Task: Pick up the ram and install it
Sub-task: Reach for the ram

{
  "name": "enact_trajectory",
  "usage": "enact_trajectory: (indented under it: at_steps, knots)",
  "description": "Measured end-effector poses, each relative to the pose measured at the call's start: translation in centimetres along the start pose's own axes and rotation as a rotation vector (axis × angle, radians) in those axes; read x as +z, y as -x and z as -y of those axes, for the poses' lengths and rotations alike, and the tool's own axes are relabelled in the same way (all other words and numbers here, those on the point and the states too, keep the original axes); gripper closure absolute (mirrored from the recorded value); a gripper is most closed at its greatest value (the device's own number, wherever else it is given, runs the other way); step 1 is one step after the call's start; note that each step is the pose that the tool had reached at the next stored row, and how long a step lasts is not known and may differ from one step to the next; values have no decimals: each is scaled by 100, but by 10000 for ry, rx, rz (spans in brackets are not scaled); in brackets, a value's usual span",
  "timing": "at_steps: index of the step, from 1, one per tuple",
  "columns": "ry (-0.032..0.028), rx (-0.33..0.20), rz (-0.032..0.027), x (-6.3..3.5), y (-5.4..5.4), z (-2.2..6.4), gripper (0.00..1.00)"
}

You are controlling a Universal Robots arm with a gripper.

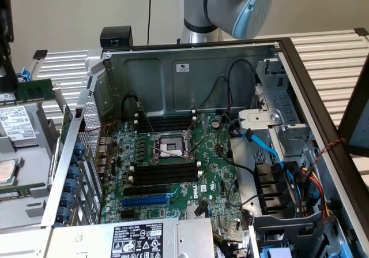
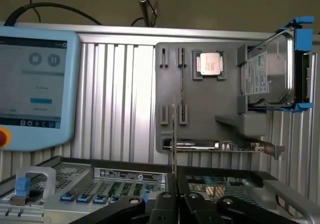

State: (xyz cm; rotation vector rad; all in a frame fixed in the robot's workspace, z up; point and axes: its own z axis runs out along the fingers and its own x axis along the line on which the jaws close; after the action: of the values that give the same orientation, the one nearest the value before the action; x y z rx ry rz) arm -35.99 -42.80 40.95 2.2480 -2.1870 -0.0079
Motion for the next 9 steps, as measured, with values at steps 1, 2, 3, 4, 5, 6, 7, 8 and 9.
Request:
enact_trajectory:
  at_steps: [1, 2, 3, 4, 5, 6, 7, 8, 9]
  knots:
    - [1, -1, 1, 20, -1, -38, 88]
    - [1, 1, 1, 38, -2, -76, 88]
    - [2, 0, 1, 55, -3, -110, 88]
    - [3, 1, 2, 74, -5, -151, 88]
    - [6, 0, 1, 91, -7, -190, 88]
    - [9, 0, 1, 108, -8, -226, 88]
    - [12, 1, 1, 126, -10, -263, 88]
    - [16, -1, 1, 145, -13, -300, 88]
    - [22, 0, 2, 162, -15, -333, 88]
